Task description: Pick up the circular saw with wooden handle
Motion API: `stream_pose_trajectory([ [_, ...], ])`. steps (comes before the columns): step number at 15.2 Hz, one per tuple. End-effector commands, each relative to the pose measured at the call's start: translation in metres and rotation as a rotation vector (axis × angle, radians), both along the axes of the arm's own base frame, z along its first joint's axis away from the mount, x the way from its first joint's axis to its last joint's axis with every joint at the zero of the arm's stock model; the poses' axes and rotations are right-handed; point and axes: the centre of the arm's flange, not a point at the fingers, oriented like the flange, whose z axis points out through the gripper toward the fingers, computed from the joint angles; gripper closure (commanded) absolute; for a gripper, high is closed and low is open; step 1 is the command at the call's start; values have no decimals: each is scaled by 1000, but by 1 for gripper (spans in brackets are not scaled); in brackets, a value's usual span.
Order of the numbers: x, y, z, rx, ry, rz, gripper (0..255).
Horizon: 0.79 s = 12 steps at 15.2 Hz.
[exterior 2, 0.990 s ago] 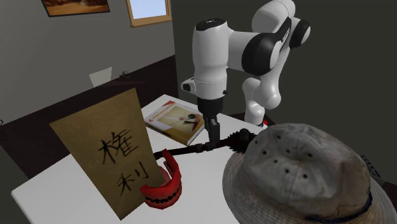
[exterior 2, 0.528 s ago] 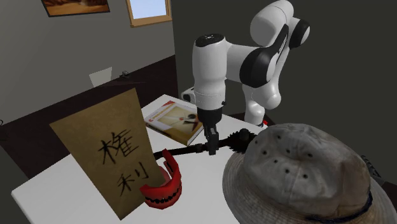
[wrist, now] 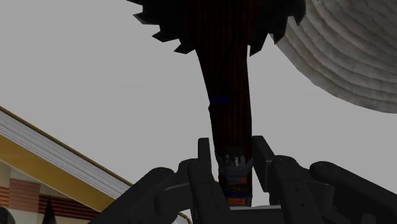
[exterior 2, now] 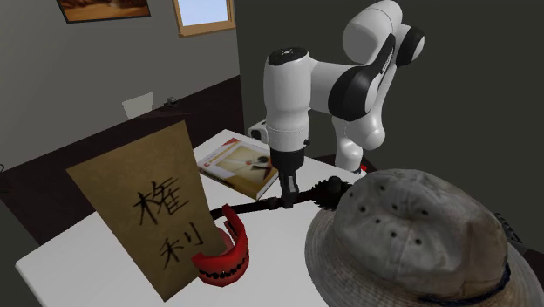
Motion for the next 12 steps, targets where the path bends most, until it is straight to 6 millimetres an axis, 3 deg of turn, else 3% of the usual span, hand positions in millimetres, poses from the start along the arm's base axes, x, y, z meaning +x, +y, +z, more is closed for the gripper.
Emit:
stream_pose_trajectory([
  [1, 0, 0, 0, 0, 0, 0, 255],
  [12, 0, -1, 52, 0, 0, 0, 255],
])
